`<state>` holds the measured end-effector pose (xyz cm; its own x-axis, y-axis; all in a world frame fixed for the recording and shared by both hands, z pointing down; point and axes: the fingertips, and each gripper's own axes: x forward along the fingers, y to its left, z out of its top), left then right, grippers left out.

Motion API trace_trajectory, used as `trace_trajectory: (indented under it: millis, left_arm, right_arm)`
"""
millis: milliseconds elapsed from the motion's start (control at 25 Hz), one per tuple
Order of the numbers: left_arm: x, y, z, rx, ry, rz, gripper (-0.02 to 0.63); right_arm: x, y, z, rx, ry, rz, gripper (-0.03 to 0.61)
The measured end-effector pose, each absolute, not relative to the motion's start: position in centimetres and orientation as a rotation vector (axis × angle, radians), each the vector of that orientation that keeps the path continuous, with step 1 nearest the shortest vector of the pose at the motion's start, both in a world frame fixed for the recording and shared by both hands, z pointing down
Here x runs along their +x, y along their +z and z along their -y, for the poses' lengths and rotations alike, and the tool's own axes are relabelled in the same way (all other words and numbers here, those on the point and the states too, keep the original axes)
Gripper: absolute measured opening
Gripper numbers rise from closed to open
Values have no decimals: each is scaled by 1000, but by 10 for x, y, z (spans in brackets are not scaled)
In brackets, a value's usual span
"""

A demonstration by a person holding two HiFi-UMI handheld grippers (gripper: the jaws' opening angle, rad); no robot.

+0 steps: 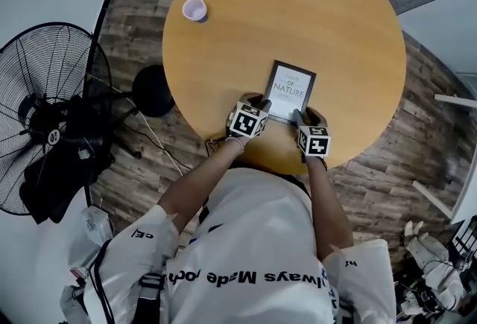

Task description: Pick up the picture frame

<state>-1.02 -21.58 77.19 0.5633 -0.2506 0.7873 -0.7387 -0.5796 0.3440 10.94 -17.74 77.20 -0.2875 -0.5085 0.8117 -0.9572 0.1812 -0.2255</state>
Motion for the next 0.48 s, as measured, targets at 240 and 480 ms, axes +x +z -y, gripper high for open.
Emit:
trace_trajectory:
  millis: [240, 480]
  left_arm:
    - [-9, 772, 215, 2115, 913, 799, 110]
    - [-10, 771, 215, 2106, 916, 807, 104]
  right_arm:
    - [110, 772, 177, 1359, 976, 1885, 135]
    - [110, 771, 177, 1365, 987, 1884, 126]
